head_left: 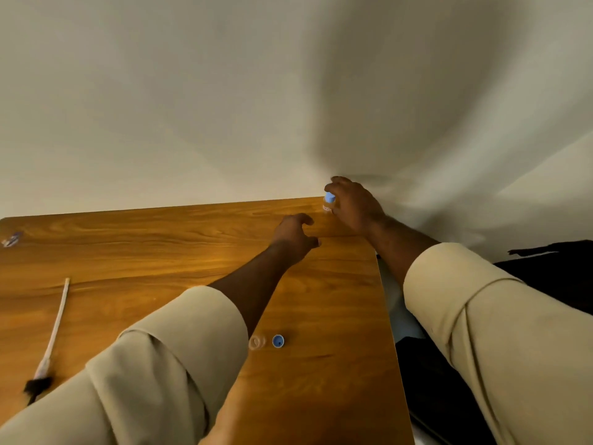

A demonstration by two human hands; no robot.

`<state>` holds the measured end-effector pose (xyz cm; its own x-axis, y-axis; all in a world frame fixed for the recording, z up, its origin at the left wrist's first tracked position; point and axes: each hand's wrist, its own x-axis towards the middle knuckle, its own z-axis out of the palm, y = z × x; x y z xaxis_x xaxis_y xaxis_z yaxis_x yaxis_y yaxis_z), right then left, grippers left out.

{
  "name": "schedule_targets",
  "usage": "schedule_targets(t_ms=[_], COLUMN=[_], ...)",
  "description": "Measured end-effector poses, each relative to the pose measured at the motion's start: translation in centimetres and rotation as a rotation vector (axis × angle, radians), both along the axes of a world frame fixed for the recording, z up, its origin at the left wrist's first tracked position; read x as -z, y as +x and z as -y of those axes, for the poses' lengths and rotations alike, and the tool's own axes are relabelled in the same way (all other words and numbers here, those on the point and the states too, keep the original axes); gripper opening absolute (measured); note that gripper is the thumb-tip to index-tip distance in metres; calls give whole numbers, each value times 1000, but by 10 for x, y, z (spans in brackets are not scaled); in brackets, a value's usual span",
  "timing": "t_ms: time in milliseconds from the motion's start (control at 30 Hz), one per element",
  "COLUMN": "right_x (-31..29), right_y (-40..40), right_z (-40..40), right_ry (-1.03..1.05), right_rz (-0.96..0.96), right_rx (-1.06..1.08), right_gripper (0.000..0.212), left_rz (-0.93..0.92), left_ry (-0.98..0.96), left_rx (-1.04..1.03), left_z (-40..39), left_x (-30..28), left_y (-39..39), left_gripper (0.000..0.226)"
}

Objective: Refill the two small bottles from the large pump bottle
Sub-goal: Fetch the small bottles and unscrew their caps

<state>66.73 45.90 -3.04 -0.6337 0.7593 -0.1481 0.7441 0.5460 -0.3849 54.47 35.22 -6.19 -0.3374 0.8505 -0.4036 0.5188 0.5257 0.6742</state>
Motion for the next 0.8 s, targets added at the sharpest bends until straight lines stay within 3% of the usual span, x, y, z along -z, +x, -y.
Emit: schedule_targets(t_ms=[200, 367, 533, 700, 800], right_x=[14, 4, -32, -82, -113], right_y=[-5, -3, -3, 1, 1], right_z=[-7, 18, 80, 144, 179], right_ry=[-21, -79, -63, -31, -11], right_rz=[-77, -122, -228, -263, -244], right_rx=[56, 36, -65, -156, -236], right_gripper=[17, 22, 15, 16, 19], left_rz=[-3, 14, 73, 92, 89], left_ry=[-13, 79, 260, 462, 569], left_rx=[-33, -94, -207, -332, -306], left_z=[5, 30, 76, 152, 195], left_x=[19, 14, -10, -36, -57], left_y=[-5, 3, 18, 22, 18], left_gripper=[48, 54, 70, 45, 38])
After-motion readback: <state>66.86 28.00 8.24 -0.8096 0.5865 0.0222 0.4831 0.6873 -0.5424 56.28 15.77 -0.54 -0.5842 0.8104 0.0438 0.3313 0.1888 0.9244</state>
